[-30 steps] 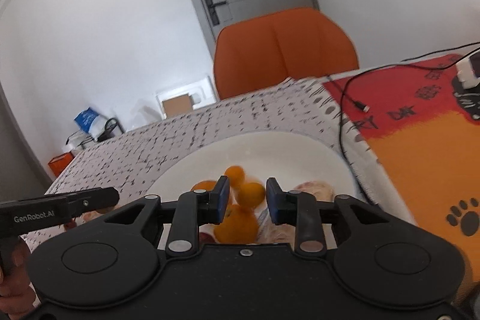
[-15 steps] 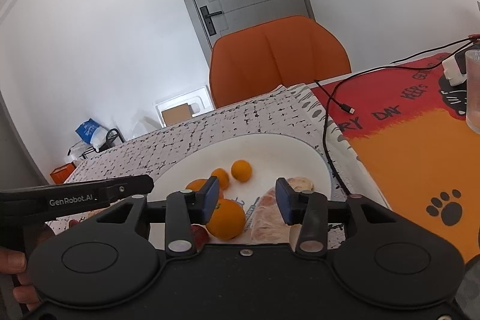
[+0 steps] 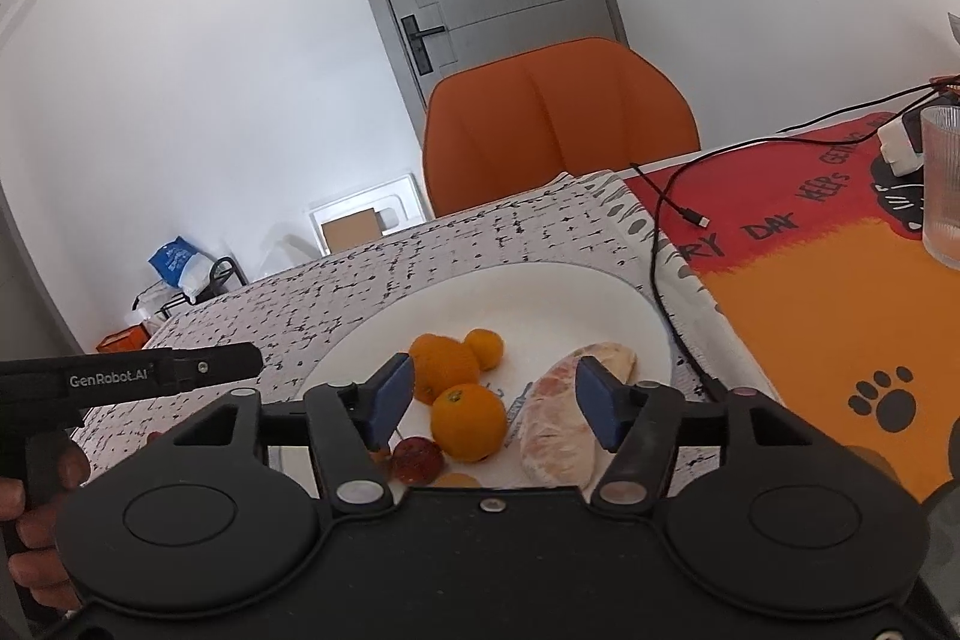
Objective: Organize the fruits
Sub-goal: 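Move both open tools back from the bowl to the last fruits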
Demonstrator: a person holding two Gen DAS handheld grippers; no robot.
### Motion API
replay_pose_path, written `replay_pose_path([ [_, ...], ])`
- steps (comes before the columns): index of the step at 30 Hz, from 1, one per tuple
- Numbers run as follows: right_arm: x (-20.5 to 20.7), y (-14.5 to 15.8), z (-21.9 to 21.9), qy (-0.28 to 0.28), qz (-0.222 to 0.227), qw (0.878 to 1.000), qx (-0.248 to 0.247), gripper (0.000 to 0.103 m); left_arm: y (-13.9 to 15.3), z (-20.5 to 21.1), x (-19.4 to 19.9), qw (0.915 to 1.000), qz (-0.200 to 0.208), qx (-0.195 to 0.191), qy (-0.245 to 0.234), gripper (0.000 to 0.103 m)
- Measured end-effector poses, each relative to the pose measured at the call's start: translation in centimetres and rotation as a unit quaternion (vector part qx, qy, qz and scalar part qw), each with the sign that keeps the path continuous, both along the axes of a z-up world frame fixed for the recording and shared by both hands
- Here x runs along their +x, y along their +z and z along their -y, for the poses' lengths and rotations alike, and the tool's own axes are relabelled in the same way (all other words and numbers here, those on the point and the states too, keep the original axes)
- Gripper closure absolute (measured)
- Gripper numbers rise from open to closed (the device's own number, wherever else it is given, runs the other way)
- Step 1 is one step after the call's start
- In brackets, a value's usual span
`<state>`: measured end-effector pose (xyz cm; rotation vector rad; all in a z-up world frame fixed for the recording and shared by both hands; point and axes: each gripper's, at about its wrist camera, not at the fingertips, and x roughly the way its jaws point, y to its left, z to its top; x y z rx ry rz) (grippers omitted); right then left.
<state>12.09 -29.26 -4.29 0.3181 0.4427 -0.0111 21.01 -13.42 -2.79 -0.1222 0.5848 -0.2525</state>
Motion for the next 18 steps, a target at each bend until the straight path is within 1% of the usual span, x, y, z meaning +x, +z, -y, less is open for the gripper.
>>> replay_pose_path([
  [2, 0.0, 0.0, -0.4, 0.004, 0.0, 1.0, -0.001, 0.039, 0.0, -0.9, -0.3, 0.9999, -0.002, 0.0, 0.01, 0.061],
  [4, 0.1, 0.0, -0.8, 0.008, 0.0, 1.0, -0.003, 0.037, 0.0, -1.7, -0.6, 0.9998, -0.002, 0.001, 0.022, 0.052],
  [9, 0.3, 0.3, -2.1, 0.021, 0.0, 1.0, -0.006, 0.033, 0.0, -3.7, -1.4, 0.999, -0.001, 0.003, 0.046, 0.044],
  [14, 0.8, 0.7, -3.6, 0.038, 0.004, 0.999, -0.012, 0.03, 0.0, -5.8, -2.2, 0.9976, -0.001, 0.005, 0.069, 0.041],
  [18, 1.1, 0.8, -4.7, 0.051, 0.005, 0.999, -0.014, 0.028, -0.2, -7.2, -2.7, 0.9961, -0.001, 0.01, 0.088, 0.035],
])
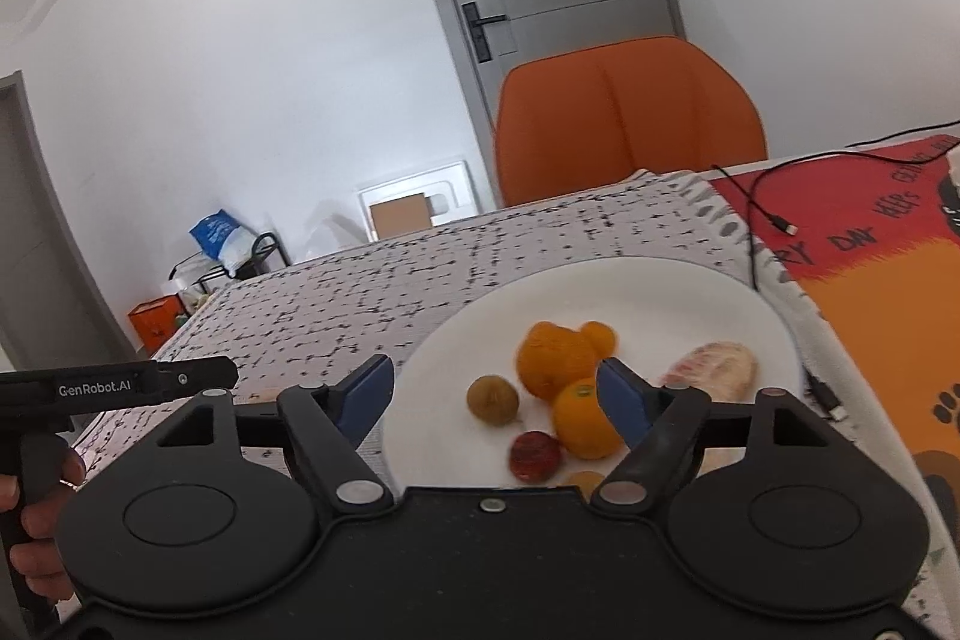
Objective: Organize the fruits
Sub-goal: 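Move both open tools back from the bowl to the last fruits, then grasp the red fruit with the left tool while the right tool grasps the peeled pomelo segment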
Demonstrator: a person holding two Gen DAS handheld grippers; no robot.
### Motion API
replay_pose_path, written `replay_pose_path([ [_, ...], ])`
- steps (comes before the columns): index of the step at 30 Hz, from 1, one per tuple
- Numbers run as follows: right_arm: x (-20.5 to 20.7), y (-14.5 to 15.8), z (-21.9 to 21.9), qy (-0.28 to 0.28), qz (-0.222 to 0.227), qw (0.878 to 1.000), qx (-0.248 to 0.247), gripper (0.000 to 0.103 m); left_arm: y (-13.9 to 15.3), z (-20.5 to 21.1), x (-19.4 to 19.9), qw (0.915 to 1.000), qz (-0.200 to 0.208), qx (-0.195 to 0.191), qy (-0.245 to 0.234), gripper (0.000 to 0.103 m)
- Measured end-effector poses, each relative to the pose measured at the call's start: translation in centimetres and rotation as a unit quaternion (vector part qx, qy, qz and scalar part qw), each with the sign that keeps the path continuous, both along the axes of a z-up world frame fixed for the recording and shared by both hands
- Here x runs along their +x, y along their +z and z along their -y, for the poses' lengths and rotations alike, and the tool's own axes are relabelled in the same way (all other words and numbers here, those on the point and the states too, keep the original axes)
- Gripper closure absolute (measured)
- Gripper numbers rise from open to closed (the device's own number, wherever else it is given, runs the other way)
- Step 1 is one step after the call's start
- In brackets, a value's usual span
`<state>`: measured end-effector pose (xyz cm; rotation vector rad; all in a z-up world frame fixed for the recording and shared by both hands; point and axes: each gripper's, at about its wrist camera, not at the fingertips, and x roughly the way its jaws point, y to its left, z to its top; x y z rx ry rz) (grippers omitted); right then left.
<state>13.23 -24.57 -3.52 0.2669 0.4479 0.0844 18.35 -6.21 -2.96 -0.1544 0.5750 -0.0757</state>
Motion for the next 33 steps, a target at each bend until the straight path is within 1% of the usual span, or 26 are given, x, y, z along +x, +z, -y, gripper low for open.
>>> replay_pose_path([
  [1, 0.1, 0.0, -0.3, 0.004, 0.0, 1.0, 0.0, 0.028, -0.1, -0.4, -0.1, 1.0, 0.0, 0.0, 0.004, 0.033],
  [6, 0.6, 0.1, -1.9, 0.02, -0.001, 1.0, -0.003, 0.023, -0.5, -2.1, -0.7, 0.9998, -0.003, 0.004, 0.022, 0.032],
  [10, 1.0, 0.2, -3.1, 0.034, -0.001, 0.999, -0.009, 0.016, -1.1, -3.3, -0.8, 0.9994, -0.01, 0.001, 0.034, 0.032],
  [12, 1.1, 0.2, -3.6, 0.04, -0.001, 0.999, -0.011, 0.01, -1.5, -3.8, -0.7, 0.9992, -0.014, 0.0, 0.037, 0.032],
  [14, 1.2, 0.3, -4.1, 0.044, 0.002, 0.999, -0.012, 0.001, -1.9, -4.2, -0.6, 0.9992, -0.015, -0.001, 0.036, 0.032],
  [19, 1.7, 0.6, -5.2, 0.054, -0.001, 0.998, -0.019, 0.0, -2.8, -5.3, -0.1, 0.9987, -0.025, -0.008, 0.044, 0.032],
  [24, 2.5, 0.5, -6.5, 0.068, -0.009, 0.997, -0.031, 0.0, -3.3, -5.7, 0.3, 0.9989, -0.027, -0.015, 0.036, 0.033],
  [25, 2.7, 0.4, -6.7, 0.07, -0.01, 0.997, -0.033, 0.0, -3.4, -5.7, 0.4, 0.9989, -0.027, -0.018, 0.035, 0.035],
  [29, 3.3, 0.3, -7.6, 0.081, -0.015, 0.996, -0.042, 0.0, -3.8, -5.5, 0.8, 0.9988, -0.029, -0.026, 0.029, 0.037],
  [32, 3.6, 0.3, -8.0, 0.082, -0.016, 0.996, -0.043, 0.0, -4.1, -5.3, 1.3, 0.9987, -0.034, -0.029, 0.022, 0.049],
  [33, 3.7, 0.2, -8.1, 0.083, -0.016, 0.996, -0.041, 0.0, -4.3, -5.2, 1.5, 0.9986, -0.037, -0.033, 0.018, 0.055],
])
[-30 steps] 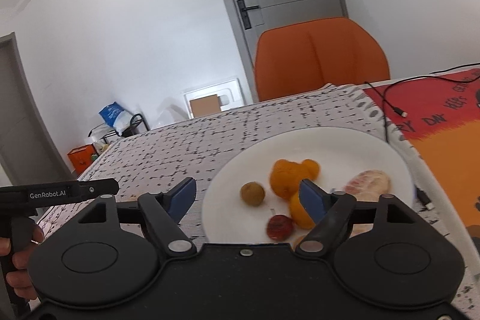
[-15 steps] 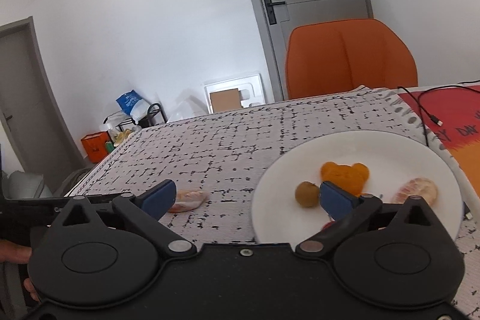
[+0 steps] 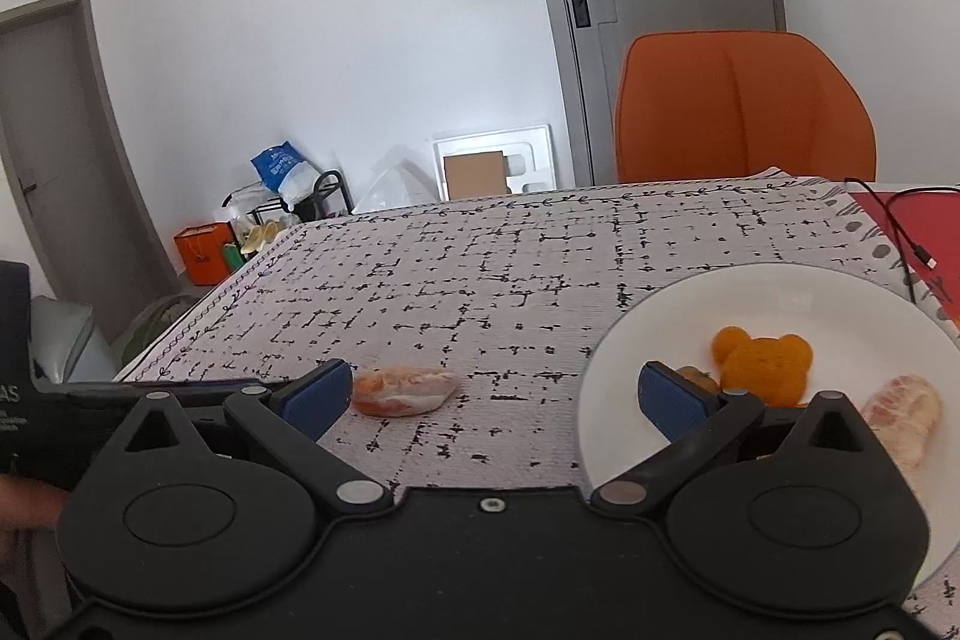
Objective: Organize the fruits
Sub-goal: 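Grasp the red fruit with the left tool while the right tool grasps the peeled pomelo segment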
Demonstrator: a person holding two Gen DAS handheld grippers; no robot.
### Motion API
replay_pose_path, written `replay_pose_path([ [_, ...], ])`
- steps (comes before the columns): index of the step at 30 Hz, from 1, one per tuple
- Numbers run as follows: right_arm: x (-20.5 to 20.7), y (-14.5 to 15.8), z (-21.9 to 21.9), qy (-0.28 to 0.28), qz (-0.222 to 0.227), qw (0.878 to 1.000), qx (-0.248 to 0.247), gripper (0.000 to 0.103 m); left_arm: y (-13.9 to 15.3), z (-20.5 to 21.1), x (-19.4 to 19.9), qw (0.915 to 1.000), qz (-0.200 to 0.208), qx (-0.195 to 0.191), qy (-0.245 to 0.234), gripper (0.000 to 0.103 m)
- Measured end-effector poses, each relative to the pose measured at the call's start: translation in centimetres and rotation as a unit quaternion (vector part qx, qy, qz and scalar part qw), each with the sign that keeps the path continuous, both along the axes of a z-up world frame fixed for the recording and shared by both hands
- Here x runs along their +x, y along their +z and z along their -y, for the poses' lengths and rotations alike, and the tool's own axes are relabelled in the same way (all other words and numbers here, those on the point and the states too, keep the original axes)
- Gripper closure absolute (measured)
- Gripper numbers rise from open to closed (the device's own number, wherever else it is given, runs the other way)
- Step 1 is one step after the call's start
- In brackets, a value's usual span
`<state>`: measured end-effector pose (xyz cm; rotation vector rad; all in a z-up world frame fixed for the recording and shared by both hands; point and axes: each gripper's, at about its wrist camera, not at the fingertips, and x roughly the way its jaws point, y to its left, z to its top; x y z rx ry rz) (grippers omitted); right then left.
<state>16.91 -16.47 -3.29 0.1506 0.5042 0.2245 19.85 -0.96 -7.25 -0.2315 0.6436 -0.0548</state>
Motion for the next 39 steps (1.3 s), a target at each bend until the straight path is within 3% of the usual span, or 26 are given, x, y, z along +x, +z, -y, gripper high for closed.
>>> replay_pose_path([
  [4, 0.2, 0.1, -0.7, 0.002, -0.003, 1.0, -0.003, 0.0, -0.5, 0.4, 0.5, 0.9999, -0.009, 0.007, -0.008, 0.081],
  [39, 4.1, -2.1, -5.4, 0.059, -0.043, 0.997, -0.019, 0.001, 1.2, -6.0, -3.5, 0.9961, 0.013, -0.012, 0.087, 0.081],
])
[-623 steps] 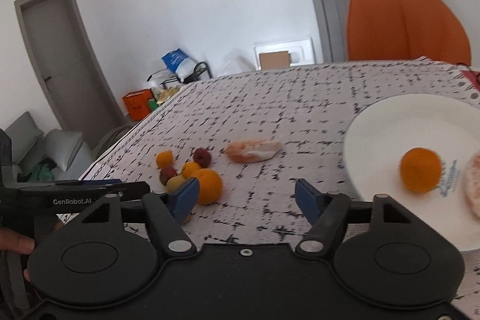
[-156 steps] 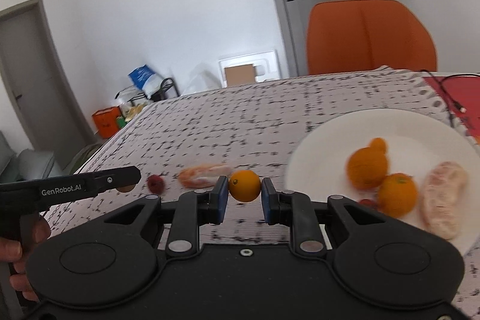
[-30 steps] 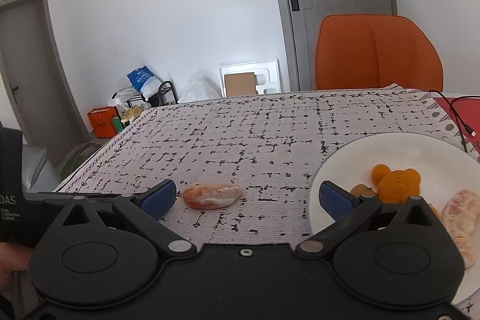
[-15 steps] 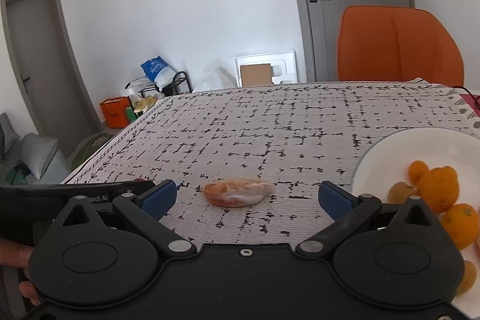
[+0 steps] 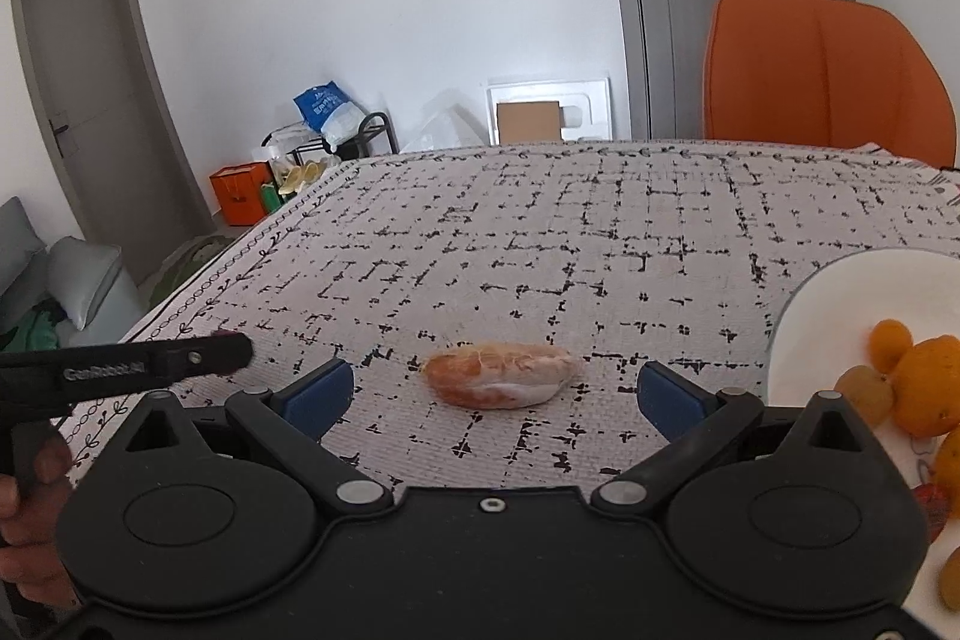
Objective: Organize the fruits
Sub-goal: 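Grasp the red fruit with the left tool while the right tool grasps the peeled pomelo segment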
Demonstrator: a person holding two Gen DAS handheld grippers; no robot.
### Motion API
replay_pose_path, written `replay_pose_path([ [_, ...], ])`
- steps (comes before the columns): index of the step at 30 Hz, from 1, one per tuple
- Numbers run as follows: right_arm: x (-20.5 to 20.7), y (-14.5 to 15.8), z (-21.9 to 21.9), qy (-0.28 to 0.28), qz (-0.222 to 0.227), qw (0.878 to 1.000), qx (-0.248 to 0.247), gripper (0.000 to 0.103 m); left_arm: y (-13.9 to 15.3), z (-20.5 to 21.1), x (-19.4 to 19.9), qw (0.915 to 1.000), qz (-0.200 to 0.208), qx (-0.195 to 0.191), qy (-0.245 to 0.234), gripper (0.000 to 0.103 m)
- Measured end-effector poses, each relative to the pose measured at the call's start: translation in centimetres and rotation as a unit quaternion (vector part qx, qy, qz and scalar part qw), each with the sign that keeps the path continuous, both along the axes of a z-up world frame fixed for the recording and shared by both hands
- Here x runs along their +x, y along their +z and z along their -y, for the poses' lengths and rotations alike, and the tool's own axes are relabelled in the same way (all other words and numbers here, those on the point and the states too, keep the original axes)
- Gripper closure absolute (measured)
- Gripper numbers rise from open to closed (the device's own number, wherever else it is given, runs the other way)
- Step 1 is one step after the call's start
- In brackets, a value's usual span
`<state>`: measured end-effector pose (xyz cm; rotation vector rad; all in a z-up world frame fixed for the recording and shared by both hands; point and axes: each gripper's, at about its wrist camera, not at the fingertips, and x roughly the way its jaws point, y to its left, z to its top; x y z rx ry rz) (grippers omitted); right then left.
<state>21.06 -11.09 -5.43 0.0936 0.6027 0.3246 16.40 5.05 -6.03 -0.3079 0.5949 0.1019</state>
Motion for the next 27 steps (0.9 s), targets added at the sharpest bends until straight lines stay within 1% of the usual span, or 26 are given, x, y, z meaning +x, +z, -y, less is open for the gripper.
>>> replay_pose_path([
  [7, 0.9, -0.7, -0.5, 0.007, -0.011, 1.0, -0.009, 0.001, -0.1, -0.5, -0.4, 1.0, 0.0, -0.002, 0.009, 0.081],
  [11, 1.5, -0.9, -1.1, 0.011, -0.008, 0.999, -0.029, 0.001, -0.2, -0.8, -0.7, 0.9999, 0.001, -0.003, 0.012, 0.081],
  [15, 2.1, -0.9, -1.8, 0.016, -0.007, 0.999, -0.034, 0.001, -0.2, -1.3, -1.0, 0.9998, 0.003, -0.004, 0.02, 0.081],
  [18, 2.5, -1.1, -2.3, 0.019, -0.009, 0.999, -0.049, 0.002, -0.2, -1.7, -1.2, 0.9997, 0.002, -0.005, 0.026, 0.081],
  [20, 2.9, -1.5, -2.5, 0.016, -0.02, 0.998, -0.052, 0.01, -0.3, -1.9, -1.2, 0.9996, 0.002, -0.006, 0.028, 0.081],
  [21, 3.0, -1.7, -2.6, 0.017, -0.026, 0.998, -0.052, 0.012, -0.3, -2.0, -1.3, 0.9996, 0.001, -0.006, 0.028, 0.081],
  [24, 2.7, -1.9, -3.1, 0.016, -0.012, 0.997, -0.08, 0.026, -0.4, -2.2, -1.3, 0.9996, 0.0, -0.008, 0.029, 0.081],
  [25, 2.7, -1.9, -3.2, 0.016, -0.007, 0.996, -0.087, 0.033, -0.5, -2.1, -1.3, 0.9996, 0.0, -0.008, 0.029, 0.081],
  [26, 2.7, -1.8, -3.2, 0.016, -0.005, 0.996, -0.089, 0.038, -0.5, -2.1, -1.3, 0.9996, 0.0, -0.008, 0.028, 0.081],
  [27, 2.7, -1.8, -3.1, 0.019, -0.005, 0.996, -0.09, 0.038, -0.5, -2.0, -1.3, 0.9996, 0.001, -0.008, 0.027, 0.081],
])
